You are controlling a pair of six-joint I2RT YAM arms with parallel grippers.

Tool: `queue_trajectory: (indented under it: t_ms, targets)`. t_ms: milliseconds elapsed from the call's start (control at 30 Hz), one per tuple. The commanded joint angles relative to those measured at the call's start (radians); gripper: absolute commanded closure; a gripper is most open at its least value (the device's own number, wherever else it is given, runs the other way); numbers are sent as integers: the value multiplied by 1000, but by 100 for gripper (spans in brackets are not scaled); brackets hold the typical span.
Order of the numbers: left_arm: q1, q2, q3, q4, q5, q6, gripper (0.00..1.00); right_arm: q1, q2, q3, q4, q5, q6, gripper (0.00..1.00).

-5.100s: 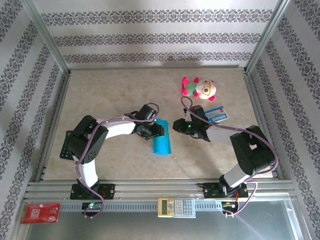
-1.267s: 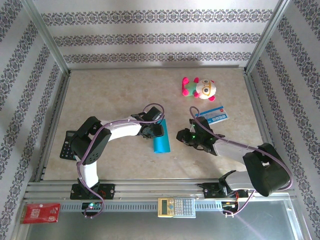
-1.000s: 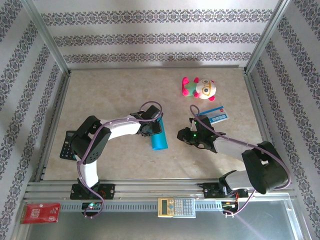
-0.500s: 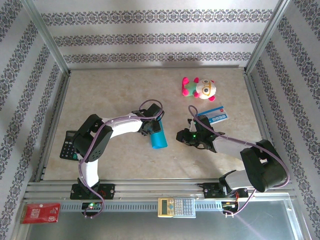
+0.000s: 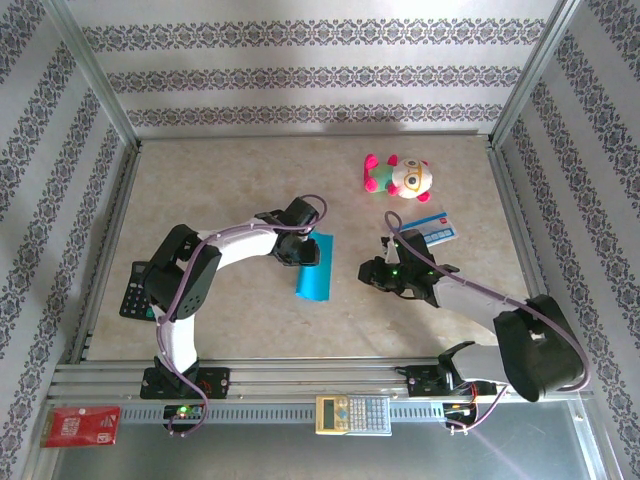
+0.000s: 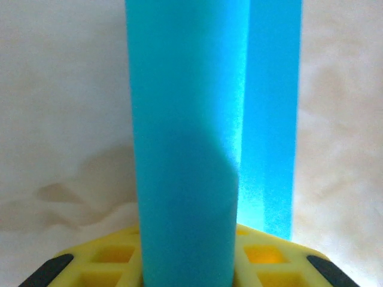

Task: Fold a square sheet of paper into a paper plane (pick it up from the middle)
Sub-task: First fold in half a square sheet of paper at the center of the table.

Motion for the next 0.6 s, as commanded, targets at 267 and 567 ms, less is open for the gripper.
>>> queue_trajectory:
  t_ms: [267,567]
  targets:
    - [84,-5,22,-156,216,315,65,-2,-37,15,-98,65,-32,80]
    - [75,30,-24,-67,13,88,55,13,-27,20,-105,79,-27,80]
